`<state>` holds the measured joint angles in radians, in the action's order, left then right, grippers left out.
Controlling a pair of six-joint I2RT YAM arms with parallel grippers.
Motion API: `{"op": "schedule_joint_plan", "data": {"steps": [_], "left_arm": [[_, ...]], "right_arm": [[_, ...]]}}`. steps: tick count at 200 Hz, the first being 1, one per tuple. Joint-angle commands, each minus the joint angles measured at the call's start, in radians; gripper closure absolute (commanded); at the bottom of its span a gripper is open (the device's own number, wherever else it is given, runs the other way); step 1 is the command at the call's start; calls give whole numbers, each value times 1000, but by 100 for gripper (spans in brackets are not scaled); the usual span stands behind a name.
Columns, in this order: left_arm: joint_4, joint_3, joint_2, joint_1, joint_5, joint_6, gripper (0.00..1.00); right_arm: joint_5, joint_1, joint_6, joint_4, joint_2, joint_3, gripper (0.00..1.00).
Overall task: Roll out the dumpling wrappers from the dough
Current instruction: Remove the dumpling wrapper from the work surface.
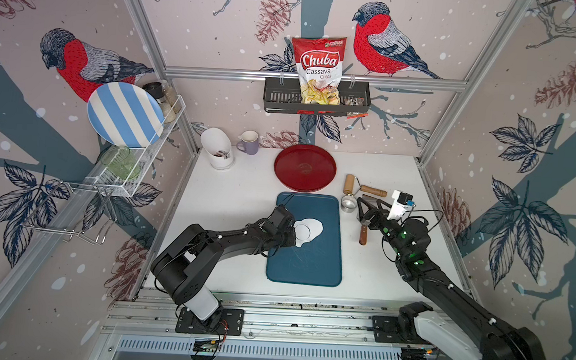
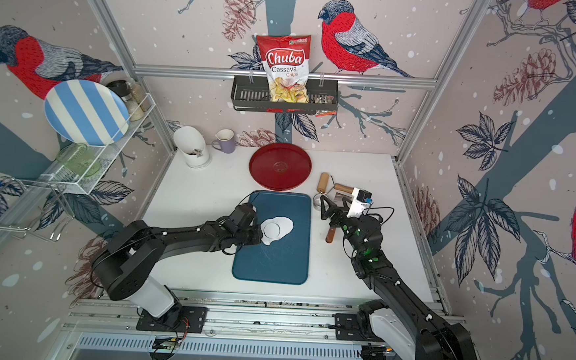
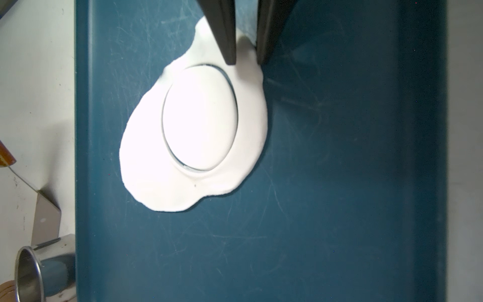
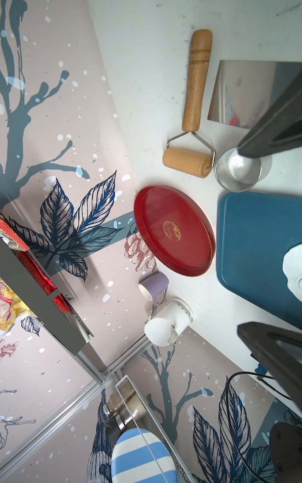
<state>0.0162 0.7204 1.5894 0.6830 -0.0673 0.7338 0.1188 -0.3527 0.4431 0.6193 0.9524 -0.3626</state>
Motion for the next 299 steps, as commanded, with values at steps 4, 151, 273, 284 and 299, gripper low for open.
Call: {"op": "schedule_joint_plan", "data": {"steps": [4, 151, 273, 284, 299], "left_arm": [[27, -5, -15, 4, 4, 7, 82], [-8, -24, -67, 8, 54, 26, 62], [59, -3, 8, 13, -3, 14, 73], [61, -3, 8, 13, -6, 12, 74], [61, -1, 7, 13, -6, 12, 77]], "right_arm": [[-8, 1, -4, 42, -3, 1, 0], [-2, 1, -3, 46, -4, 2, 0], [-6, 1, -4, 45, -6, 3, 0], [-5, 0, -3, 45, -6, 3, 0], [-6, 1, -4, 45, -6, 5, 0]]}}
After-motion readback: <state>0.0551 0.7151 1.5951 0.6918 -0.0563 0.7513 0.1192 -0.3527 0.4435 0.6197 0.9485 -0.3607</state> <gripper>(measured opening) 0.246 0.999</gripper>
